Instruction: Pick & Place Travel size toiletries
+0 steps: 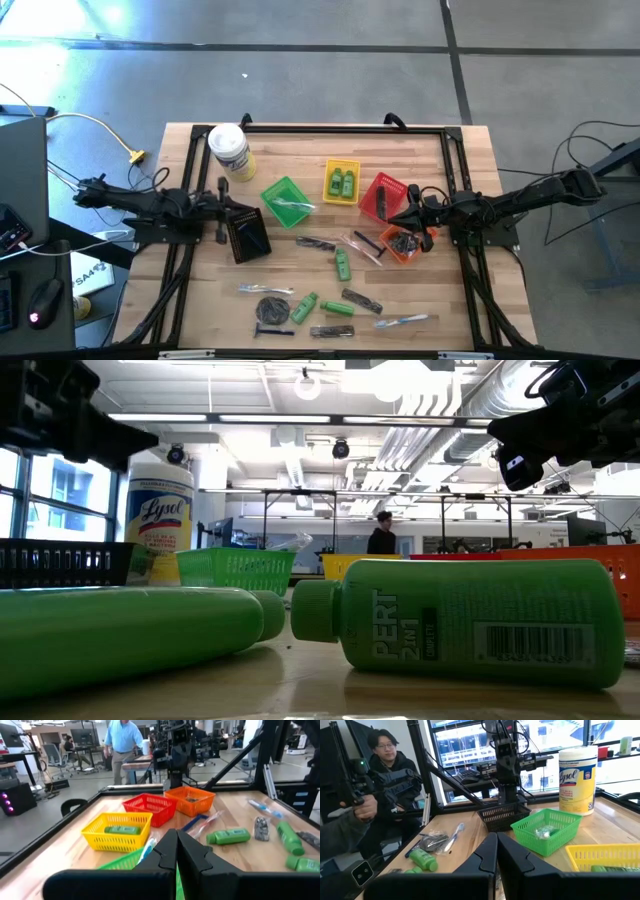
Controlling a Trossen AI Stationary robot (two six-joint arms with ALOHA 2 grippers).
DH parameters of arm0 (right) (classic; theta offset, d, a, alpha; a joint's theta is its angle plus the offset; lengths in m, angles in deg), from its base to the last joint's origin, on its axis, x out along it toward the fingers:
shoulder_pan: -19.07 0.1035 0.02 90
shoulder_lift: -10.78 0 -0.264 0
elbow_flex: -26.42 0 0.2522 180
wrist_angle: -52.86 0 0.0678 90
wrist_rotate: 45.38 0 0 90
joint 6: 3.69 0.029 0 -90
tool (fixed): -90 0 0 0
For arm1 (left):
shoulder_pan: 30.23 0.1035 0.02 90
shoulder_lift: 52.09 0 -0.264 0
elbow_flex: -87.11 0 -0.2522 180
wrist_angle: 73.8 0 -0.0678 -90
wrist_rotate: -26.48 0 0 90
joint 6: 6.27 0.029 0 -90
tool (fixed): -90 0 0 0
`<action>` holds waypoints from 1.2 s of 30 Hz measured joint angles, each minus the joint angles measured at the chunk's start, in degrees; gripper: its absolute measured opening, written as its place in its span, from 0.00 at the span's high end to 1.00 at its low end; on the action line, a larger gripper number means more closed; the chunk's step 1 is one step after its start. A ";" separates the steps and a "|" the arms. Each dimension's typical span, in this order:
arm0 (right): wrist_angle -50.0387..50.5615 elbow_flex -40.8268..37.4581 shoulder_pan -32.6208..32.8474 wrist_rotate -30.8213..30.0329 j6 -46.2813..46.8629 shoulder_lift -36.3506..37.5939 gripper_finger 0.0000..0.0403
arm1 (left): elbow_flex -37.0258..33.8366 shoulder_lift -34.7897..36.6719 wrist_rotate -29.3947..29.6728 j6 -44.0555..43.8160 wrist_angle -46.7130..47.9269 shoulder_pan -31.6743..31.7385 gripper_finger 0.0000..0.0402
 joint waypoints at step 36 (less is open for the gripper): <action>41.16 25.70 5.71 -16.95 11.42 -12.82 0.99 | -2.78 -0.51 5.60 -2.87 -0.44 0.00 1.00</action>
